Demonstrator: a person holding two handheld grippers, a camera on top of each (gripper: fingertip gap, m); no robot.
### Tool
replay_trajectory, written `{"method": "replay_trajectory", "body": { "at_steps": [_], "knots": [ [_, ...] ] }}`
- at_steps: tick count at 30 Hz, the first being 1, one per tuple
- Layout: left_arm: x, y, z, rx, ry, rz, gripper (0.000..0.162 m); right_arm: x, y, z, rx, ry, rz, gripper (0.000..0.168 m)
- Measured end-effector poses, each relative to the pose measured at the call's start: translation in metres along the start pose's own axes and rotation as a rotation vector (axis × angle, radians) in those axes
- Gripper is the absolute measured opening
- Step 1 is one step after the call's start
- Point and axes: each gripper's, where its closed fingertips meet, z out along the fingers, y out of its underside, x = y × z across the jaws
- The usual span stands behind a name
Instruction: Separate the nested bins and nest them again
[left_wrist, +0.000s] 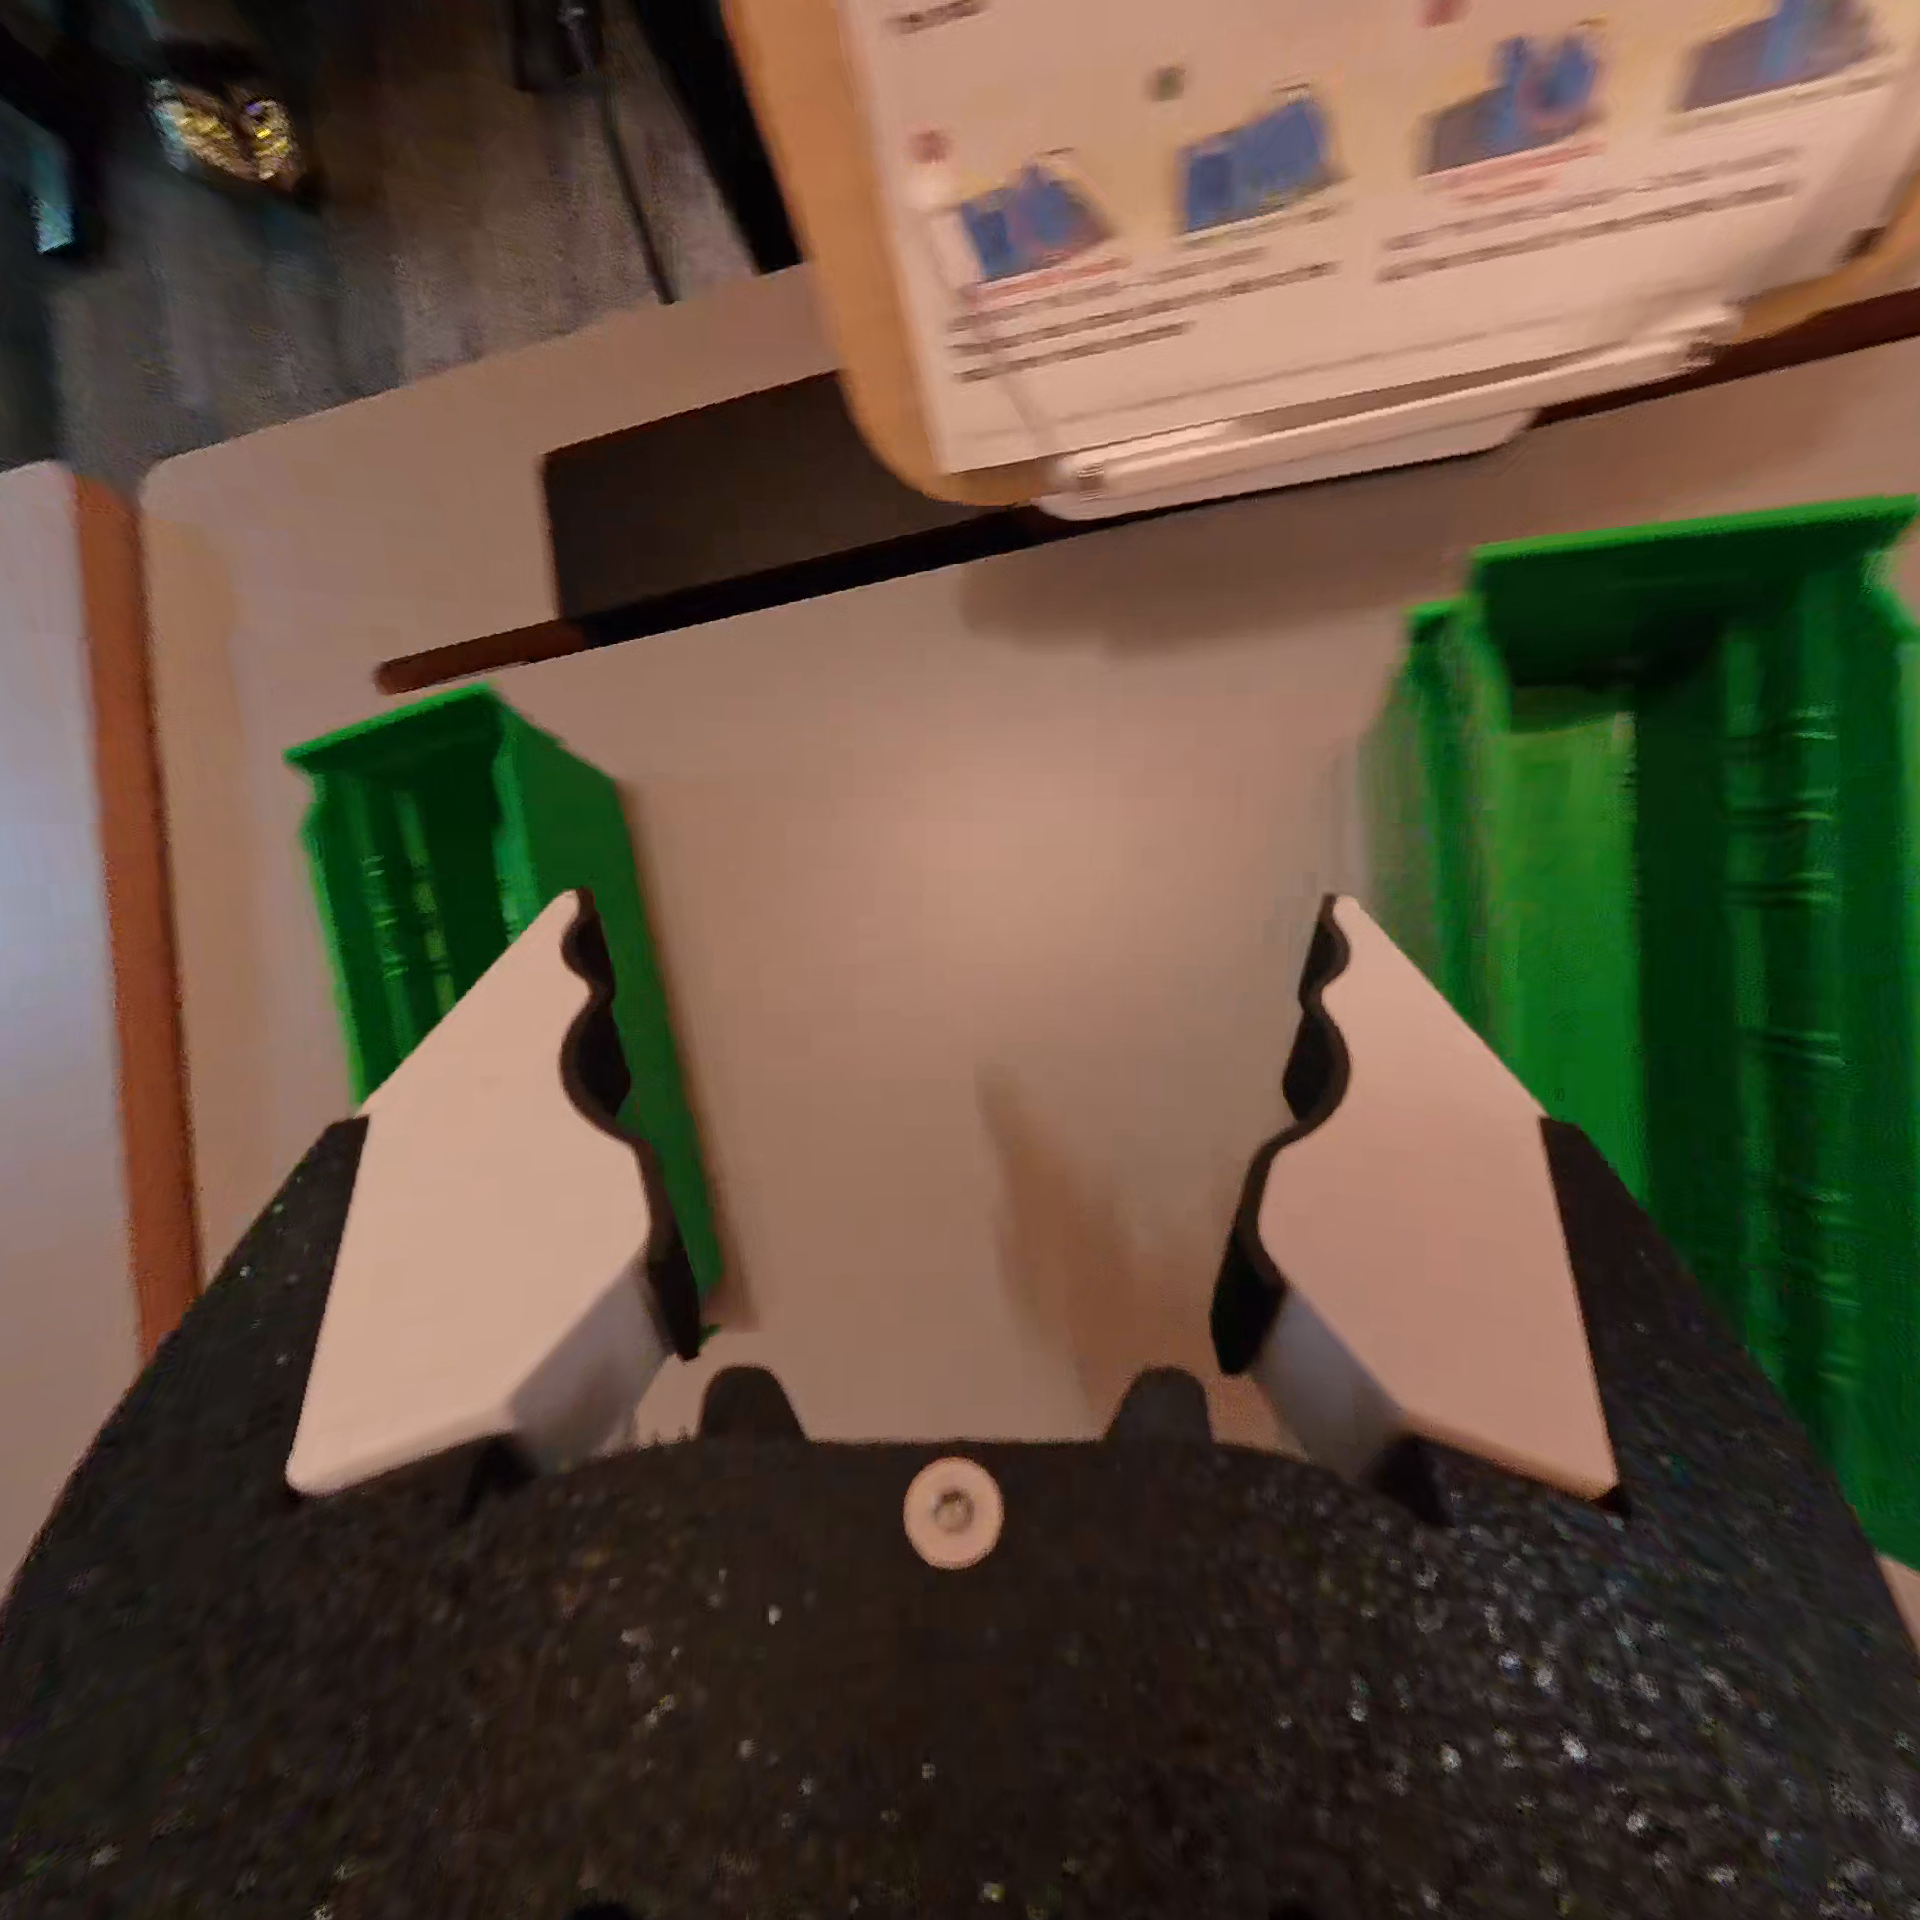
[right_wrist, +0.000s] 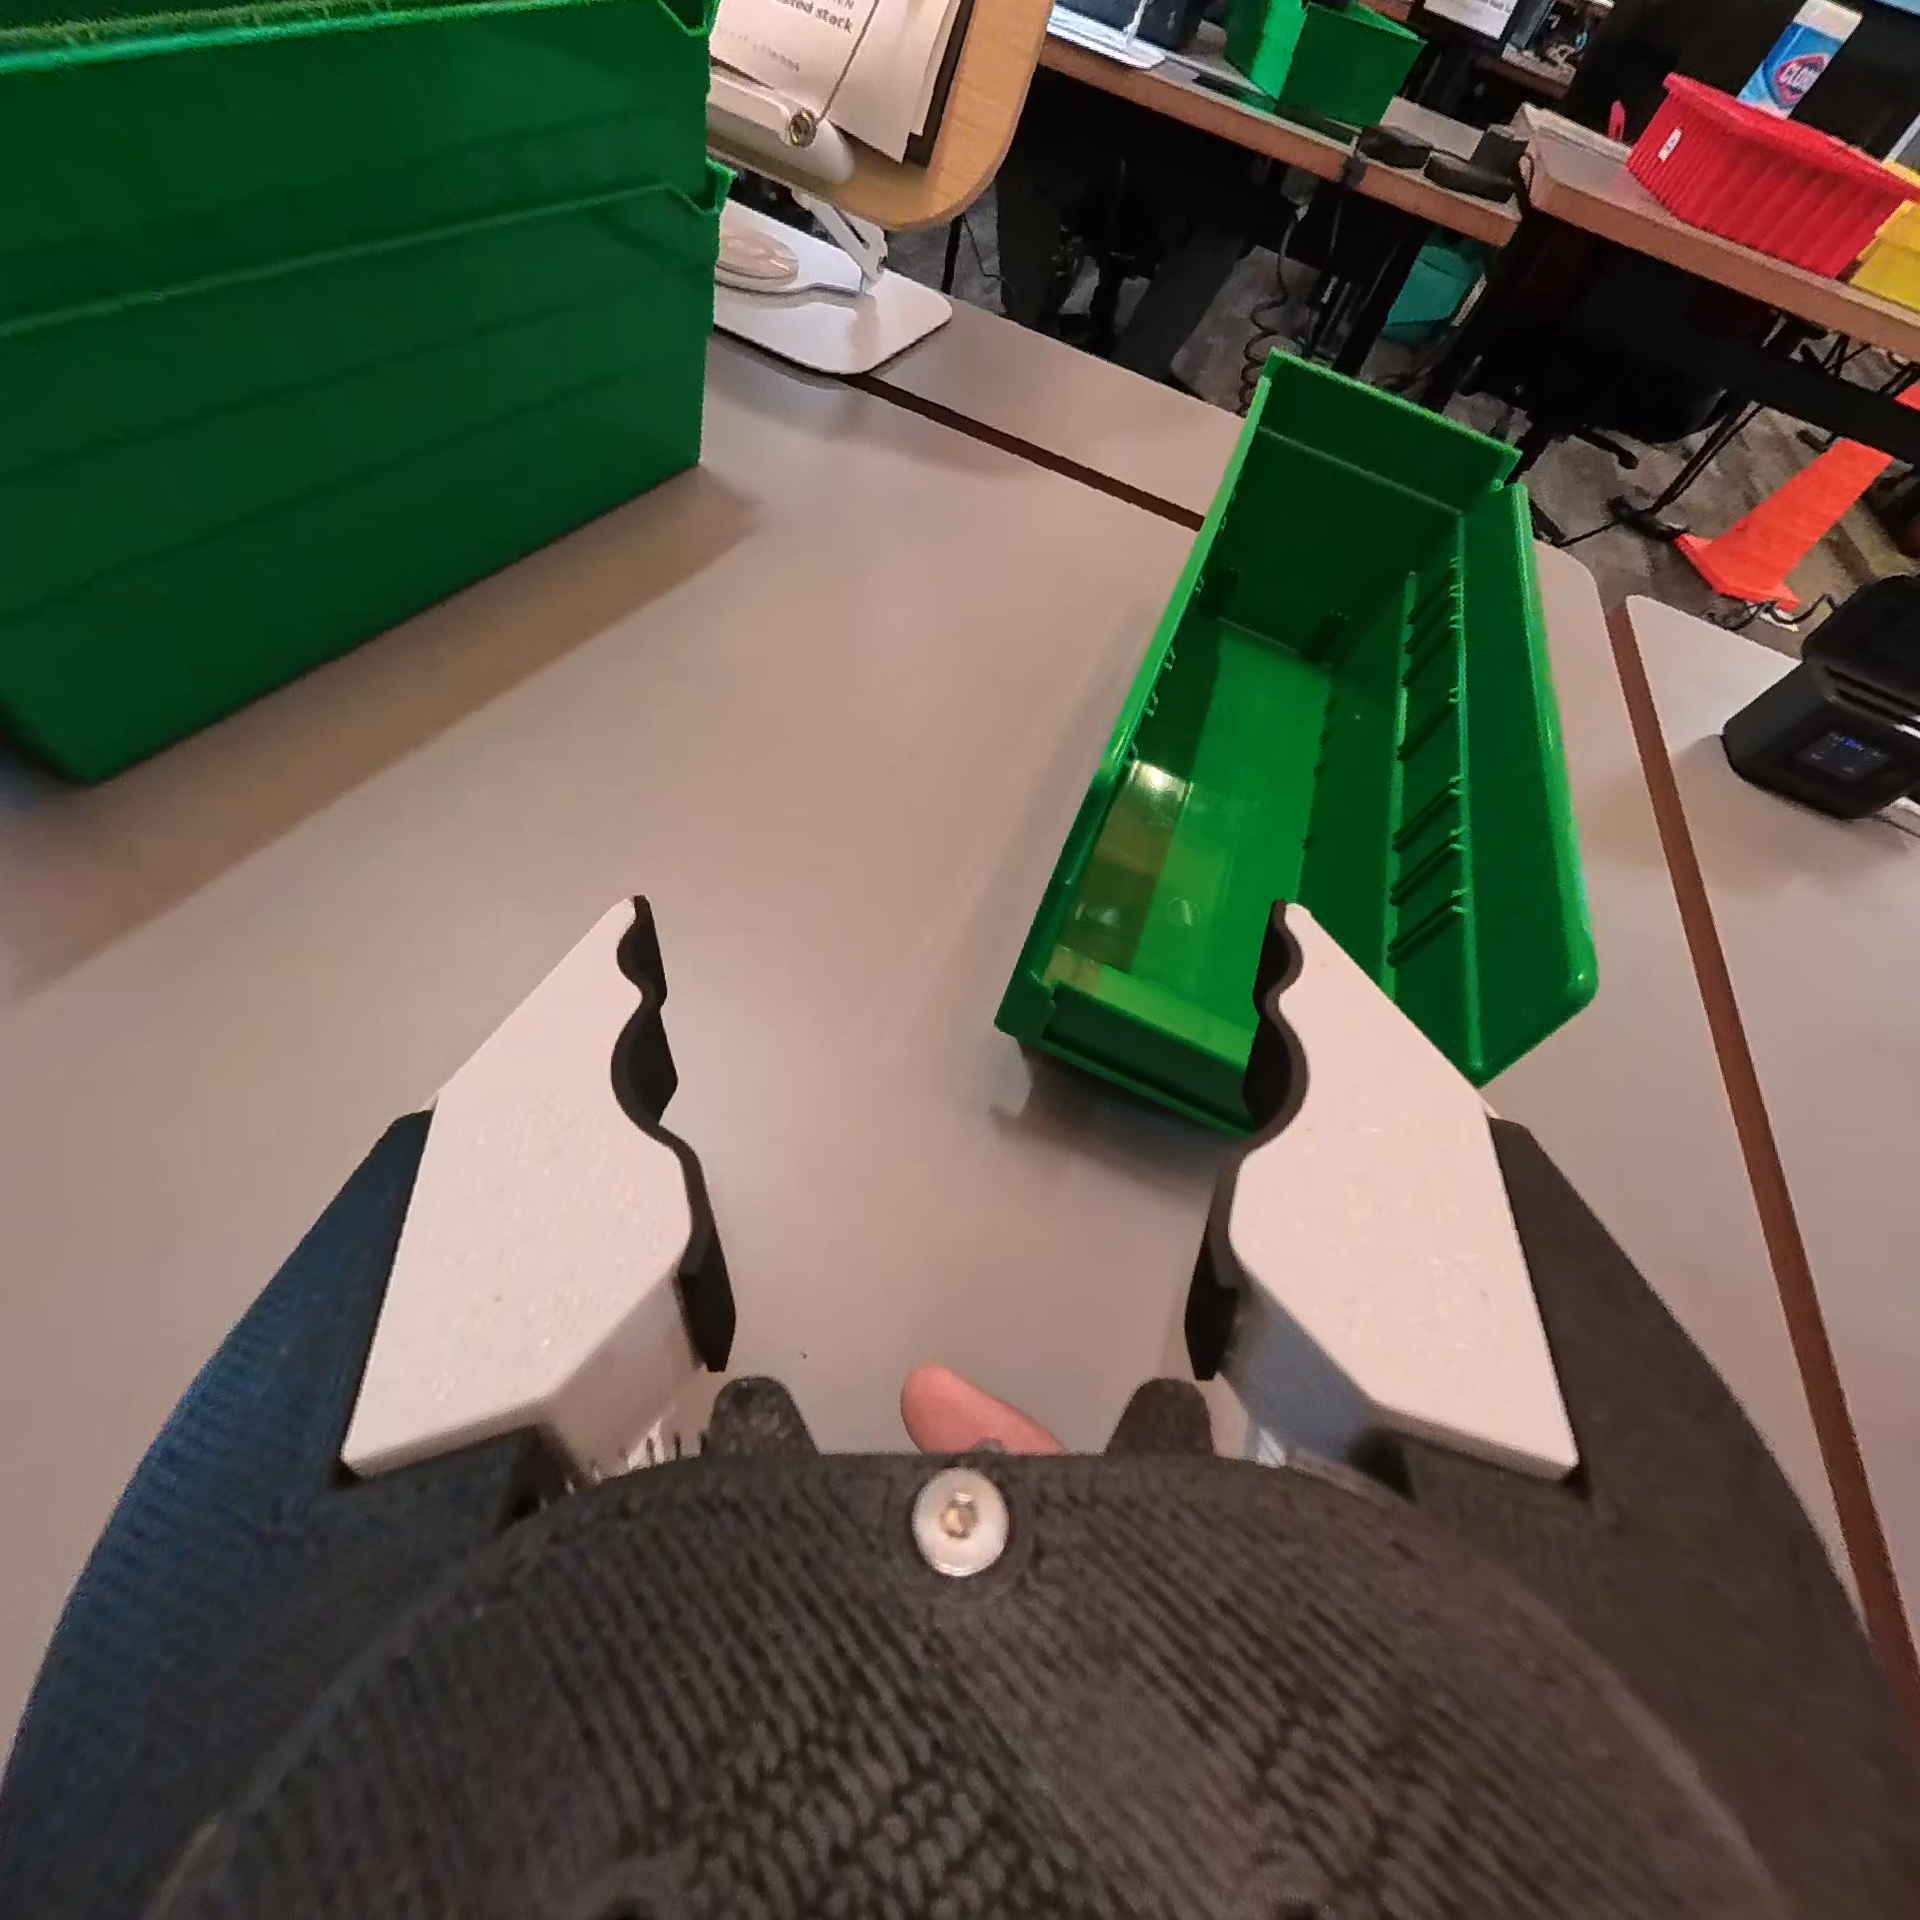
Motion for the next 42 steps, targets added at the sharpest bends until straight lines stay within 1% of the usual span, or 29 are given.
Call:
{"method": "replay_trajectory", "body": {
  "at_steps": [3,6,8,10,11,15,17,19,24,25,29,31,32,33,34,37,42],
  "knots": [
    [-0.070,0.018,0.010,-0.031,-0.031,-0.030,0.124,-0.004,-0.003,-0.001,0.015,-0.017,0.012,0.113],
    [-0.121,0.055,0.028,-0.135,-0.009,-0.027,0.119,-0.008,-0.009,-0.001,0.032,-0.030,0.019,0.113],
    [-0.150,0.085,0.041,-0.229,-0.015,-0.021,0.119,-0.010,-0.013,-0.002,0.041,-0.031,0.016,0.113],
    [-0.174,0.103,0.052,-0.257,-0.033,-0.011,0.118,-0.013,-0.015,-0.003,0.046,-0.033,0.004,0.113],
    [-0.180,0.111,0.058,-0.271,-0.017,-0.027,0.118,-0.014,-0.016,-0.003,0.047,-0.031,-0.003,0.113],
    [-0.194,0.124,0.080,-0.266,0.033,-0.082,0.123,-0.013,-0.012,0.000,0.026,-0.020,-0.015,0.113],
    [-0.203,0.128,0.090,-0.271,0.021,-0.106,0.125,-0.012,-0.007,0.002,0.014,-0.023,-0.006,0.113],
    [-0.202,0.132,0.101,-0.289,0.060,-0.119,0.127,-0.012,-0.004,0.005,0.007,-0.031,0.009,0.113],
    [-0.209,0.145,0.124,-0.352,0.041,-0.111,0.128,-0.015,-0.002,0.007,0.010,-0.058,0.045,0.113],
    [-0.207,0.148,0.129,-0.362,0.057,-0.116,0.127,-0.015,-0.001,0.008,0.011,-0.062,0.051,0.113],
    [-0.202,0.158,0.144,-0.389,0.105,-0.167,0.136,-0.014,0.003,0.011,-0.002,-0.064,0.058,0.113],
    [-0.194,0.162,0.148,-0.409,0.148,-0.204,0.126,-0.012,0.006,0.012,-0.011,-0.061,0.058,0.113],
    [-0.192,0.165,0.150,-0.419,0.152,-0.202,0.127,-0.012,0.007,0.012,-0.013,-0.061,0.060,0.113],
    [-0.192,0.165,0.150,-0.416,0.144,-0.191,0.125,-0.011,0.008,0.012,-0.012,-0.061,0.064,0.113],
    [-0.191,0.163,0.149,-0.409,0.148,-0.198,0.118,-0.010,0.008,0.012,-0.011,-0.061,0.069,0.113],
    [-0.188,0.166,0.145,-0.453,0.129,-0.208,0.108,-0.006,0.009,0.010,-0.009,-0.052,0.074,0.113],
    [-0.177,0.164,0.135,-0.516,0.081,-0.181,0.102,-0.001,0.006,0.005,0.003,-0.039,0.075,0.113]
  ]
}}
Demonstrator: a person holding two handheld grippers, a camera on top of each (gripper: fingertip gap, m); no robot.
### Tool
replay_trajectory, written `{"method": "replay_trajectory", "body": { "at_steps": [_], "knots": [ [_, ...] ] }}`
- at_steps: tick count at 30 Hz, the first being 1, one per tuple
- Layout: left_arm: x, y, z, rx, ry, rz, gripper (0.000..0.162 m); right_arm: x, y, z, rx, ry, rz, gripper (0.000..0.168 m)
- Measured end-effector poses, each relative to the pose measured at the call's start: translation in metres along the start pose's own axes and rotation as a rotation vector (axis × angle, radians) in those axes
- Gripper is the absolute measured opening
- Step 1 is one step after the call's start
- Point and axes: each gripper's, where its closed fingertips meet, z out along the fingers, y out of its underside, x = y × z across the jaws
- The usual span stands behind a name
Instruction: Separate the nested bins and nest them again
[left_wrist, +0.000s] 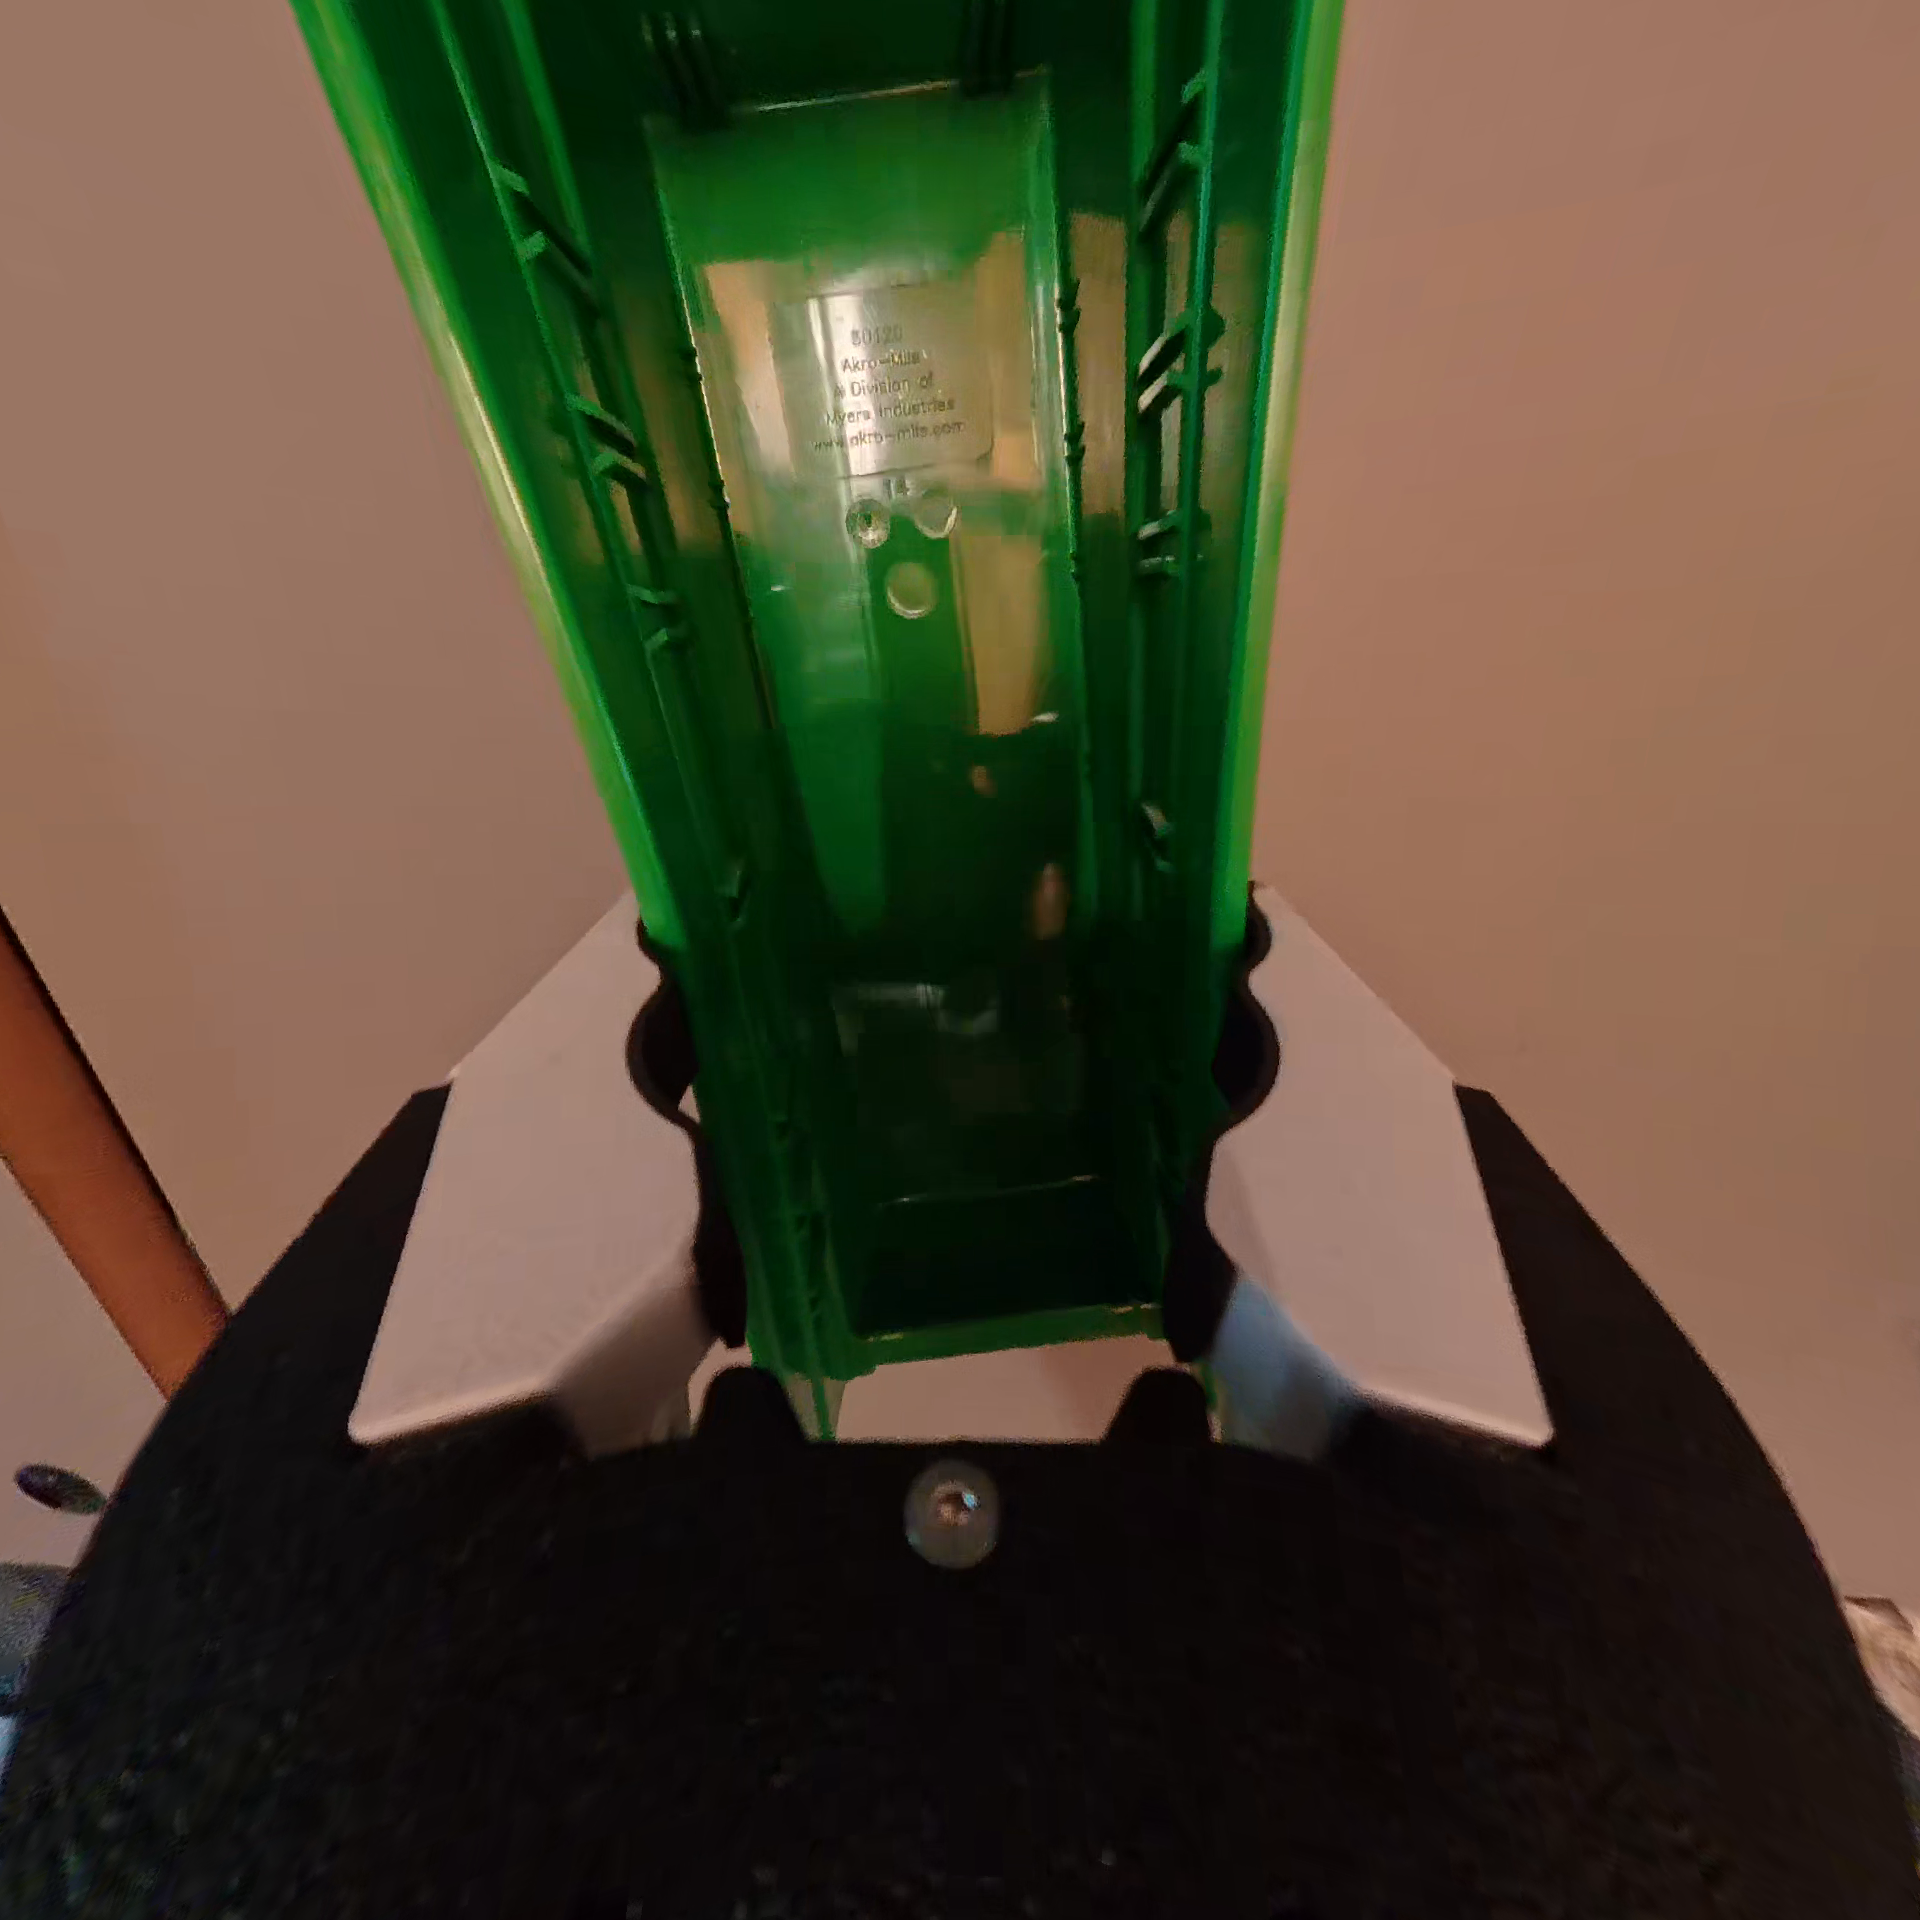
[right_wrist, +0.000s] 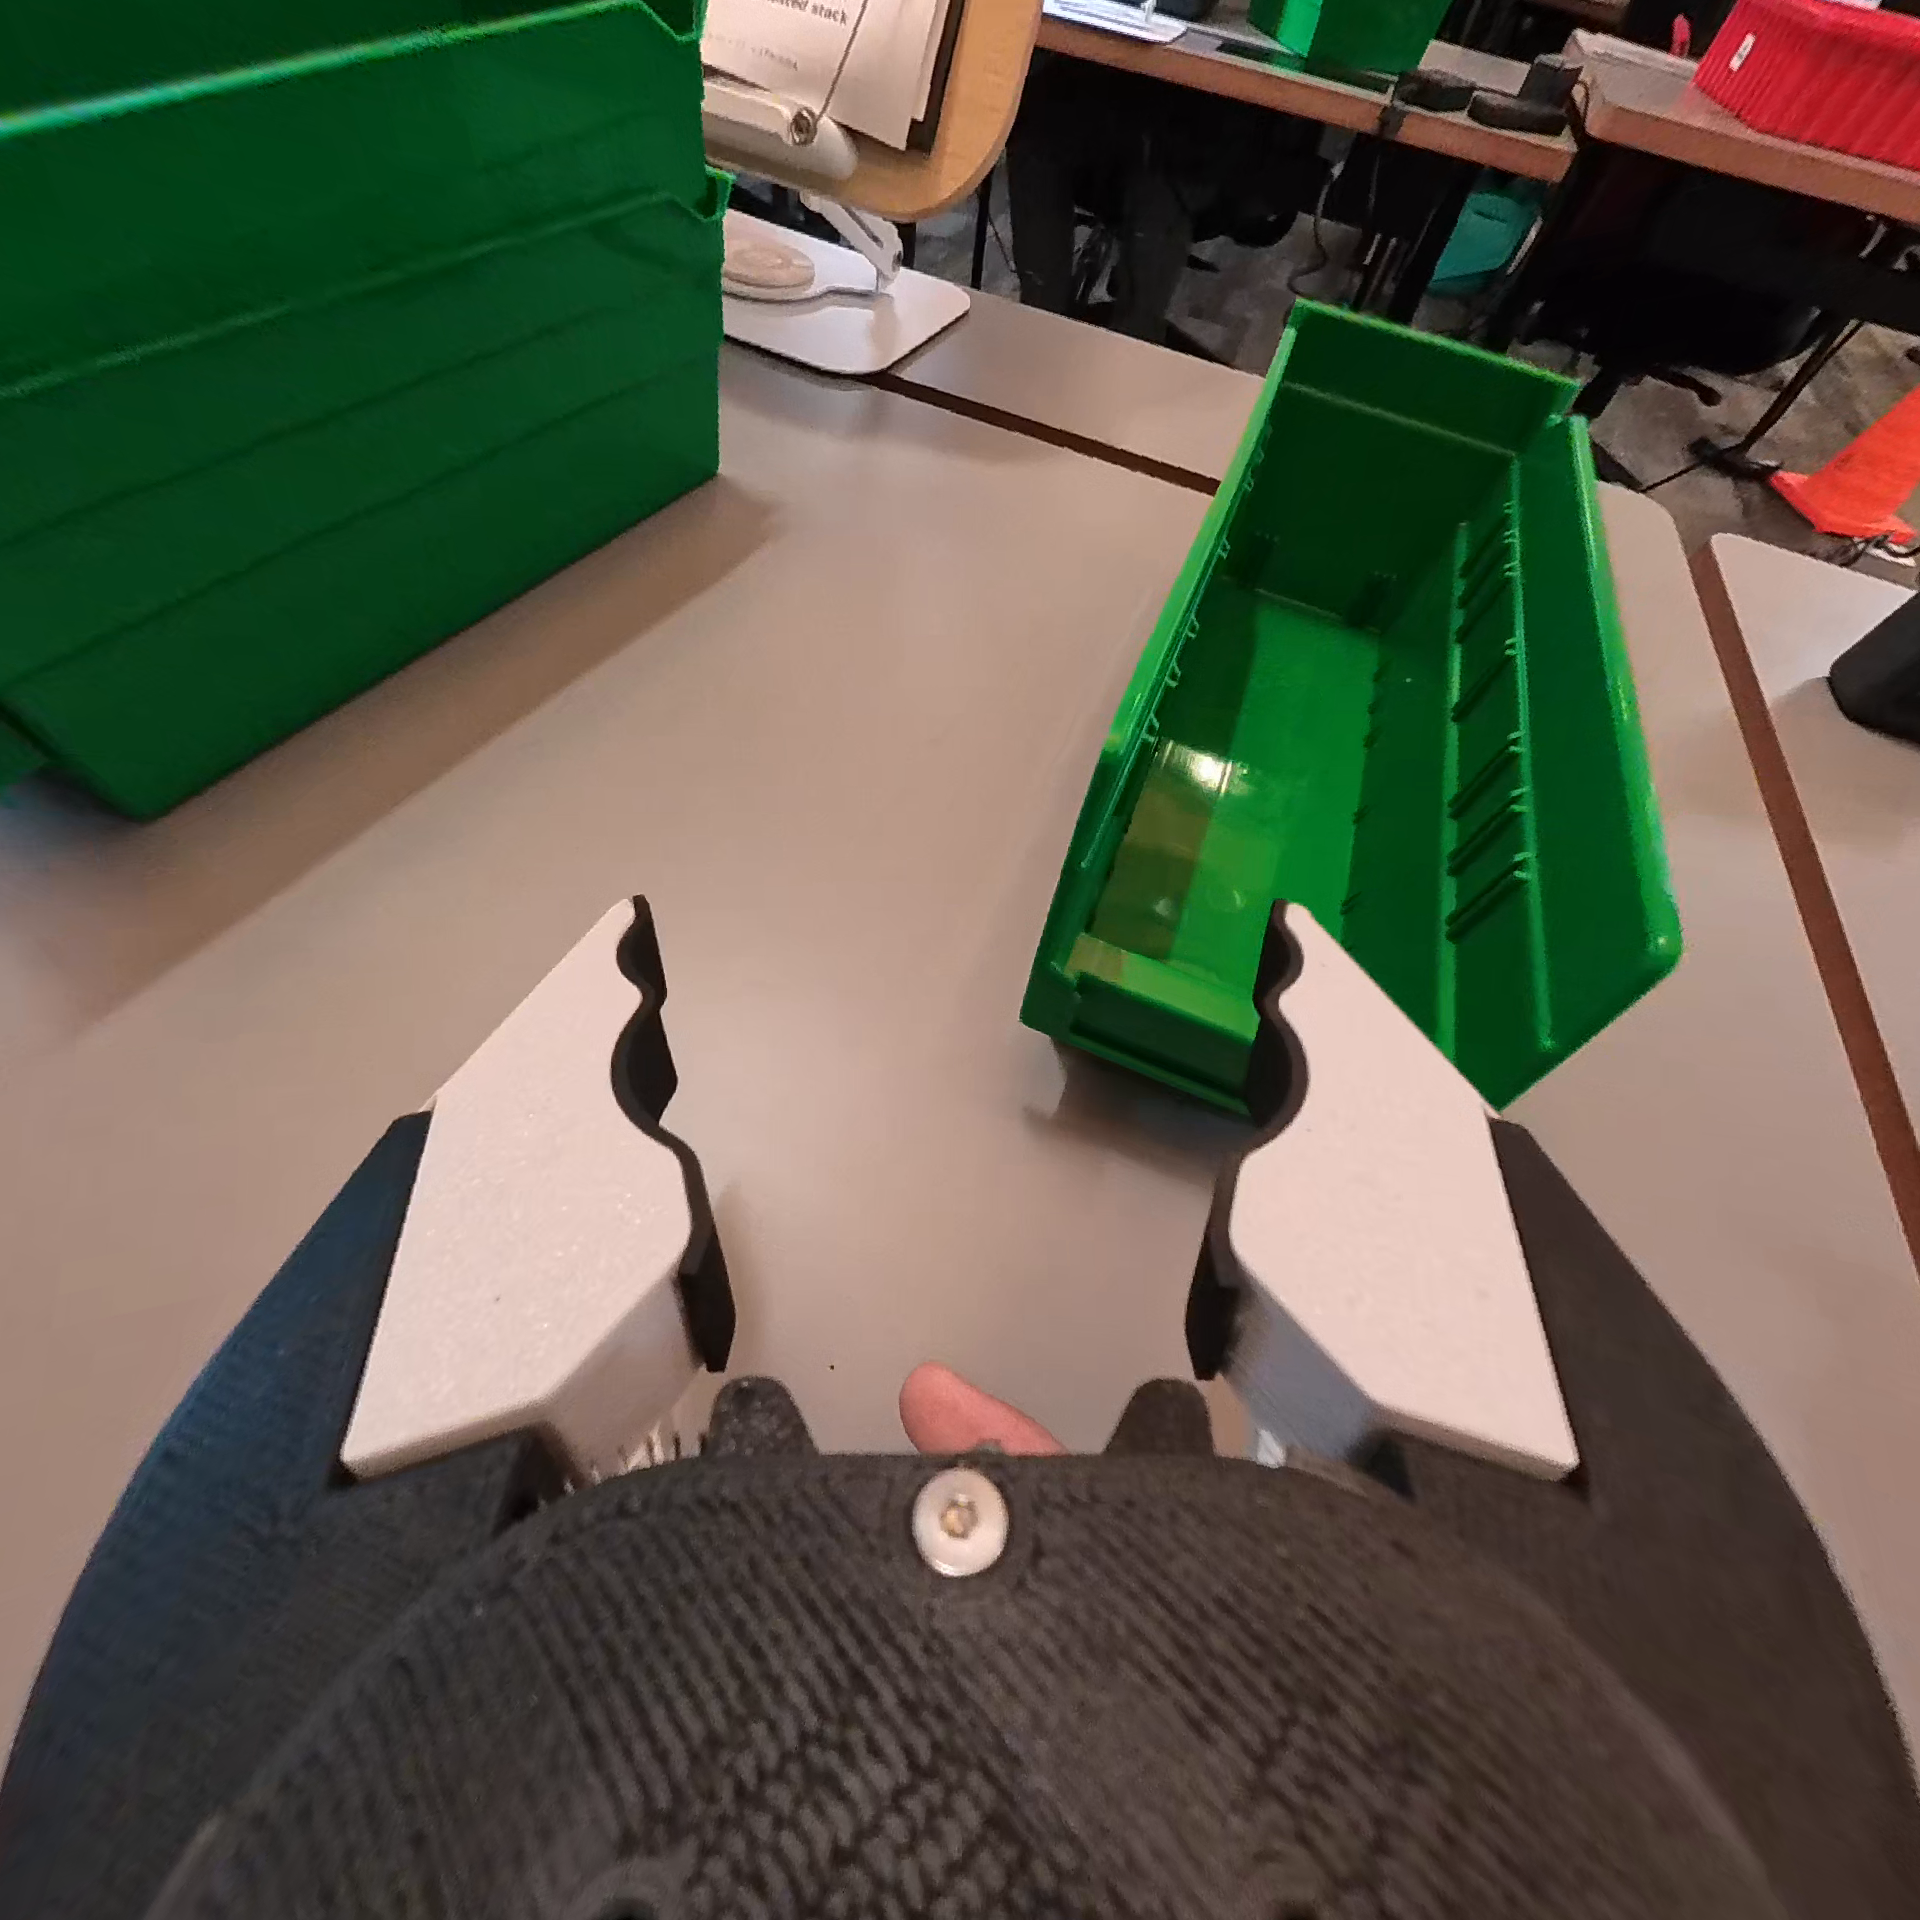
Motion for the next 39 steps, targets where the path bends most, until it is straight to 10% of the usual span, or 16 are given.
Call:
{"method": "replay_trajectory", "body": {
  "at_steps": [22,39],
  "knots": [
    [0.286,-0.017,-0.210,0.241,0.454,0.105,0.097,-0.030,-0.036,0.003,0.091,-0.097,-0.036,0.110],
    [0.386,0.024,-0.170,0.436,0.253,0.133,0.094,-0.035,-0.057,-0.009,0.148,-0.086,-0.067,0.110]
  ]
}}
